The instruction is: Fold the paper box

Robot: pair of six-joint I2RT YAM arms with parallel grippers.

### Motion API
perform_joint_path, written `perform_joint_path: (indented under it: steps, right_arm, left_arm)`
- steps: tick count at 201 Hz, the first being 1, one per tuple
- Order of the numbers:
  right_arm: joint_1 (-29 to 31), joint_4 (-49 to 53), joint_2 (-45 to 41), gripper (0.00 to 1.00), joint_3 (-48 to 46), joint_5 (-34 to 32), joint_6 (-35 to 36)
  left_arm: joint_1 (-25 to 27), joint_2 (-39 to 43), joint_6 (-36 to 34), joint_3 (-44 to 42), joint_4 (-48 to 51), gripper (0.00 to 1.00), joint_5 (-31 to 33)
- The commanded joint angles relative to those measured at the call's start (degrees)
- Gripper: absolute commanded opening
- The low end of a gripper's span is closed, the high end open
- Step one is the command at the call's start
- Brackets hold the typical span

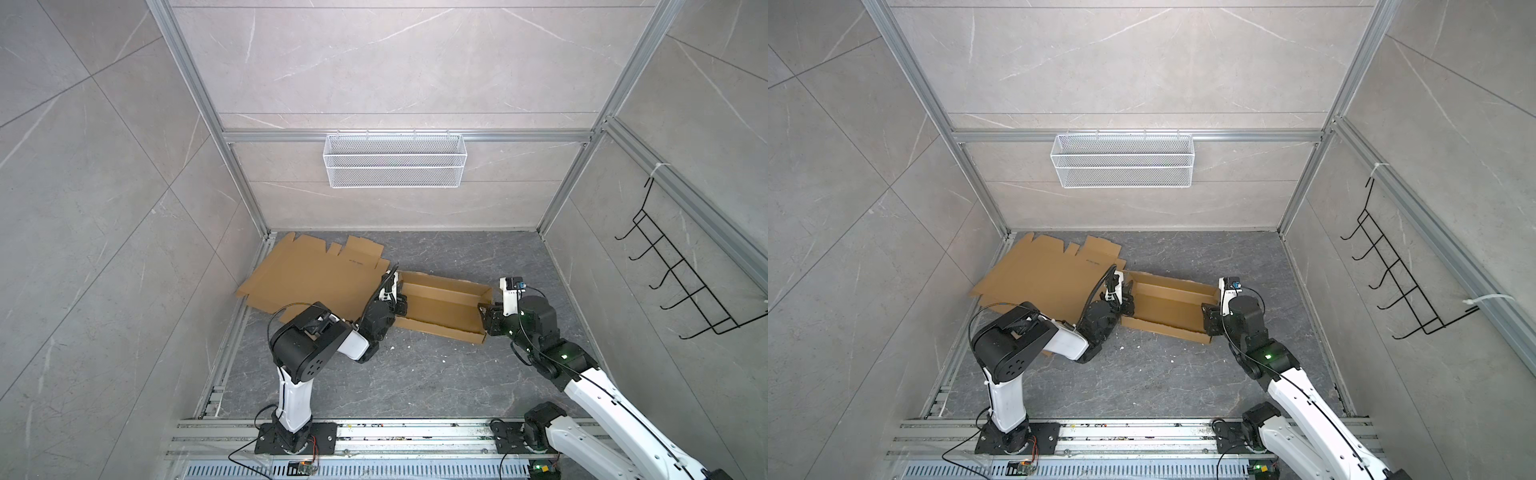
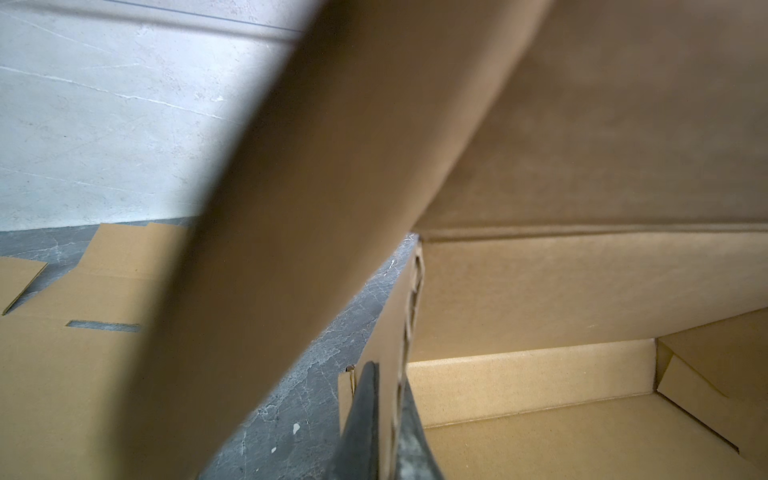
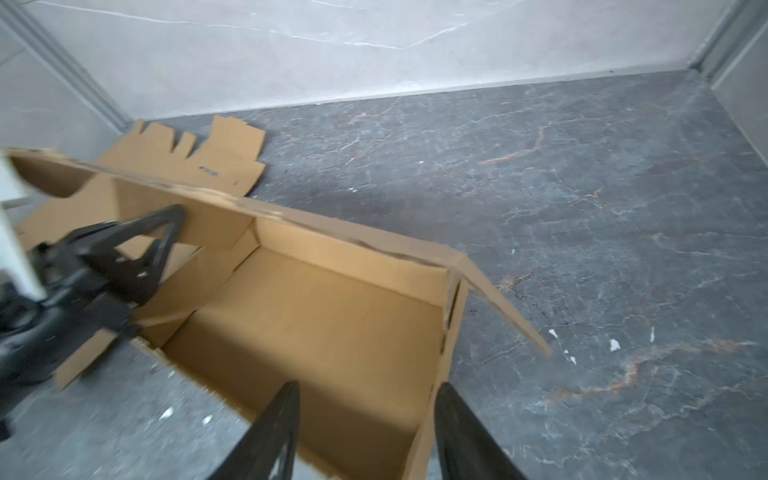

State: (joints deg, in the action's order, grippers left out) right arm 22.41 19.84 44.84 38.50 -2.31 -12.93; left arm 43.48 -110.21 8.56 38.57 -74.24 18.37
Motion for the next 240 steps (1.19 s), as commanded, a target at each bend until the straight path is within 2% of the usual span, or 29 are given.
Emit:
perform_joint_path:
  steps: [1, 34, 75, 100, 132, 186, 222, 240]
  right_arm:
    - [0.3, 12.3, -0.6, 0.53, 7.1, 6.1, 7.2]
    - [0.4, 21.8, 4.2, 0.54, 20.9, 8.3, 15.9]
    - [1.8, 30.3, 19.5, 0.58, 37.2, 7.0, 26.6]
    - [4.4, 32.8, 27.8, 0.61, 43.4, 5.8, 31.3]
    - [7.1, 33.3, 35.1, 0.62, 47.0, 4.1, 34.2]
    - [8.5, 31.8, 41.4, 0.59, 48.3, 1.3, 37.6]
    - [9.1, 32.1, 44.2, 0.5, 49.1, 2.7, 39.4]
    - [9.2, 32.5, 45.6, 0.41, 49.1, 3.1, 39.8]
  left_arm:
    - [0.4, -2.3, 0.8, -2.1, 3.2, 0.0, 0.5]
    - [0.3, -2.6, 0.9, -2.1, 3.1, 0.0, 0.2]
    - [0.3, -3.2, 1.4, -2.3, 2.6, 0.0, -0.2]
    - [0.3, -3.4, 1.5, -2.4, 2.6, 0.0, -0.2]
    - [0.3, -3.7, 1.4, -2.4, 2.6, 0.0, -0.7]
    - [0.3, -3.9, 1.3, -2.8, 2.6, 0.0, -0.9]
    - [0.4, -4.1, 1.5, -2.9, 2.4, 0.0, -0.9]
    - [0.3, -4.0, 1.4, -3.0, 2.5, 0.0, -1.0]
